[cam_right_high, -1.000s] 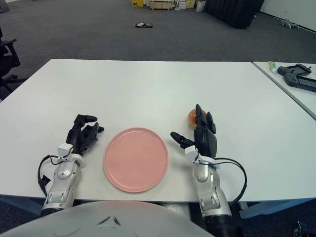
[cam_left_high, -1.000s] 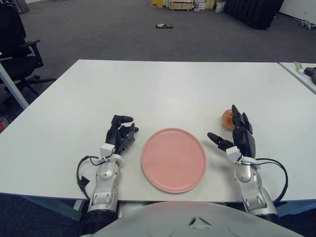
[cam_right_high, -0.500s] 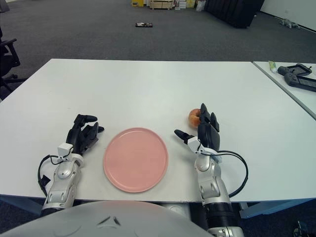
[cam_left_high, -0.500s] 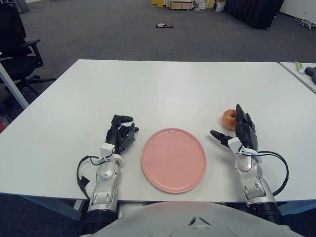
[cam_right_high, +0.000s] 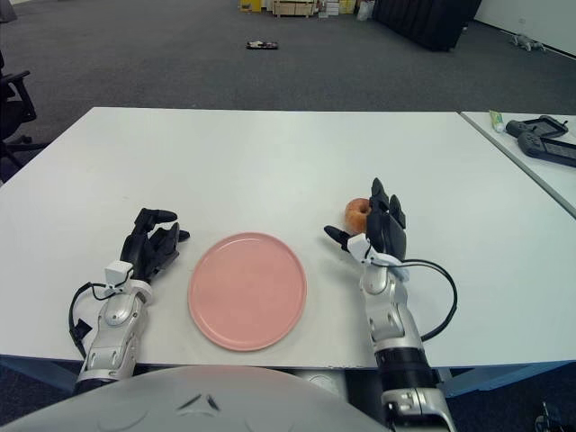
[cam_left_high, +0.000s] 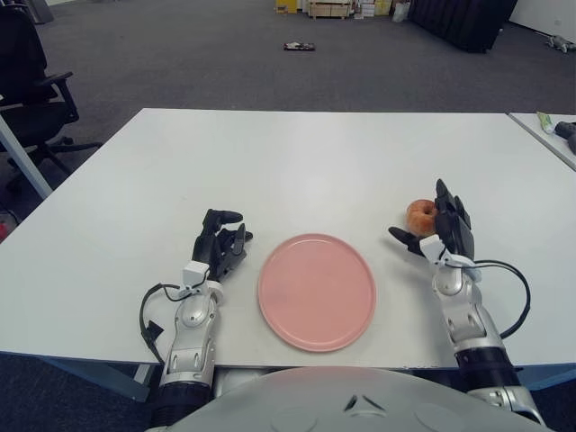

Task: Put the apple into the plate.

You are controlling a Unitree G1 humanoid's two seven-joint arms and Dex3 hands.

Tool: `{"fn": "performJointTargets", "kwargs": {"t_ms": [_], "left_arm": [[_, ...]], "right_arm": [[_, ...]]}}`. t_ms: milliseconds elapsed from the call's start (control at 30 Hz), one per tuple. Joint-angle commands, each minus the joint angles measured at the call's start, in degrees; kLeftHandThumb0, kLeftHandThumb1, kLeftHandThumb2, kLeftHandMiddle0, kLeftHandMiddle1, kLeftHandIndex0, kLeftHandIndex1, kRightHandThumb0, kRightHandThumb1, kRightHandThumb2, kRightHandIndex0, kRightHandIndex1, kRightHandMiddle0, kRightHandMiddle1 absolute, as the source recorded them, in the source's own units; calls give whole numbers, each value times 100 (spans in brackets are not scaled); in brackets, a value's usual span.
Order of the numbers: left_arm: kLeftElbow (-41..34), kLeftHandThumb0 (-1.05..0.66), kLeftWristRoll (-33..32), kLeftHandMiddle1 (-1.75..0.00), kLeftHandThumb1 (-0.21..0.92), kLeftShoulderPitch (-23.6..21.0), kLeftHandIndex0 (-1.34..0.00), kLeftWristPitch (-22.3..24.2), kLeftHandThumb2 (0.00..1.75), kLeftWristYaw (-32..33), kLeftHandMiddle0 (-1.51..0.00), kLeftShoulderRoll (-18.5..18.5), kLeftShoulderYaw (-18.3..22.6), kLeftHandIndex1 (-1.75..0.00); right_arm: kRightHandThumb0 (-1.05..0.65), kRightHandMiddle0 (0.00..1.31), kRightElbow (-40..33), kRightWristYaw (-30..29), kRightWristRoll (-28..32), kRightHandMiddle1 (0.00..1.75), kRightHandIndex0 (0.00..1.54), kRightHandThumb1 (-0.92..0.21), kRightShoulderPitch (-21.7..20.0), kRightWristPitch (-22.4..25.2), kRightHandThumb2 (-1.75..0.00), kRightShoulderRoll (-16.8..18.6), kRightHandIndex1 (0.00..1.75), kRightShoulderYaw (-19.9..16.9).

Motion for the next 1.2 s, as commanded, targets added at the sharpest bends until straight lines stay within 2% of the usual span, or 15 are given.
{"fn": "performJointTargets", "kwargs": {"t_ms": [0,200,467,700,900,1067,1167], "left_arm": [[61,-35,30,-130,85,1,-23,109,63,24,-57,11,-9,-175],[70,-35,47,-129,86,7,-23,100,62,35,-57,9,-9,-175],[36,-35,40,-128,86,33,-23,131,61,31,-56,-8,-19,-175],[19,-35,43,-129,88,62,-22,123,58,36,-53,-19,-23,-175],[23,-35,41,-131,88,76,-22,86,59,28,-54,-19,-22,-175],[18,-35,18,-131,87,89,-22,85,60,26,-55,-25,-8,-175],[25,-35,-2,-131,87,97,-22,74,60,17,-54,-27,2,-175]], "right_arm": [[-90,0,218,13,91,0,0,-61,-393,-49,-46,-212,0,-106],[-91,0,562,-56,148,0,0,-62,-694,-188,-46,-367,0,-139],[-87,0,1341,-130,337,0,0,-63,-1379,-354,-45,-490,0,-174],[-84,0,1602,-107,370,0,0,-64,-1642,-324,-47,-530,0,-128],[-87,0,2018,-115,219,0,0,-67,-1929,-243,-49,-627,0,42],[-87,0,2757,-99,131,0,0,-69,-2242,-277,-50,-664,0,301],[-85,0,3020,11,130,0,0,-69,-2277,-311,-51,-670,0,473]]}}
